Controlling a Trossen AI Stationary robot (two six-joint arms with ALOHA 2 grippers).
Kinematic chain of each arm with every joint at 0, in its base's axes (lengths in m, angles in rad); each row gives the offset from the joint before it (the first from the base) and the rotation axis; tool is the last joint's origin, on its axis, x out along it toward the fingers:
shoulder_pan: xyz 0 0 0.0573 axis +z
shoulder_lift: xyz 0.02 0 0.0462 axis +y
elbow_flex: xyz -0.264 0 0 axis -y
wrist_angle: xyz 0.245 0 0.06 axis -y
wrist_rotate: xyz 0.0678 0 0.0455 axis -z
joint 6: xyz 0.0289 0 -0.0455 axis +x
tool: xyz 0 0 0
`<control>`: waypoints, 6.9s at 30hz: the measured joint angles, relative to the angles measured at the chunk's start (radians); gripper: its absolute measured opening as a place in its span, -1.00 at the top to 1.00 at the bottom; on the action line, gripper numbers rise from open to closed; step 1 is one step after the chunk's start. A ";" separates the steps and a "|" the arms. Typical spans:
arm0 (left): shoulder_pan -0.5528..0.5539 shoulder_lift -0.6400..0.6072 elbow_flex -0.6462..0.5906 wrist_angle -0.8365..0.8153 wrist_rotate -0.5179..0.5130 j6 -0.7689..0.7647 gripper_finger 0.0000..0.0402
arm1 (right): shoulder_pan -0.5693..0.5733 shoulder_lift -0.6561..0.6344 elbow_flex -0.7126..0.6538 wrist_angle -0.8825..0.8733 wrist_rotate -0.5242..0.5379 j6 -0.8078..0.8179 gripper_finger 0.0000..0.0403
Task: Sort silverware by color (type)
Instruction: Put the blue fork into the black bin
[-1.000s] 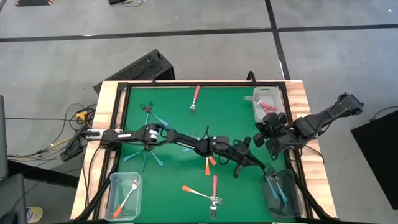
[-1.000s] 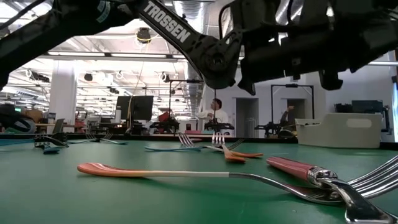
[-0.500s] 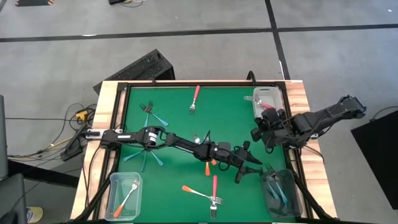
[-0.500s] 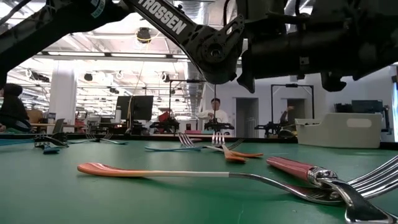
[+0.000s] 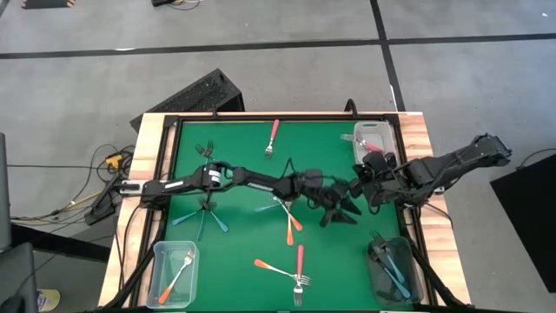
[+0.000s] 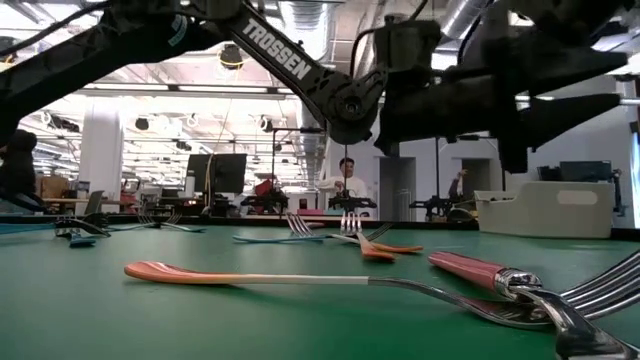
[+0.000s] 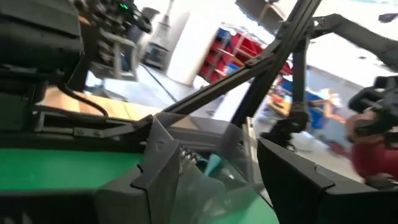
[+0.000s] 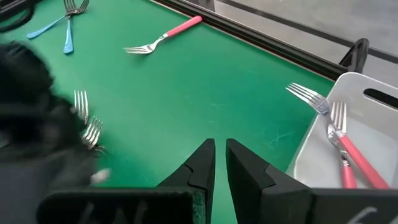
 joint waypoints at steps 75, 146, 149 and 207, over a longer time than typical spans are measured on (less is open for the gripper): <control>0.420 -1.230 -1.354 -1.219 -1.079 -0.583 0.28 | -0.680 0.540 -0.060 1.152 -0.496 -1.029 0.67; 0.204 -1.523 -1.340 -1.101 -1.253 -0.088 0.99 | -0.616 0.539 -0.060 1.188 -0.550 -0.897 0.67; 0.163 -1.537 -1.350 -1.118 -1.251 -0.162 0.99 | -0.616 0.539 -0.060 1.209 -0.550 -0.948 0.67; 0.226 -1.117 -1.350 -0.321 -0.954 0.568 0.98 | -0.616 0.725 -0.060 1.691 -0.811 -0.749 -0.17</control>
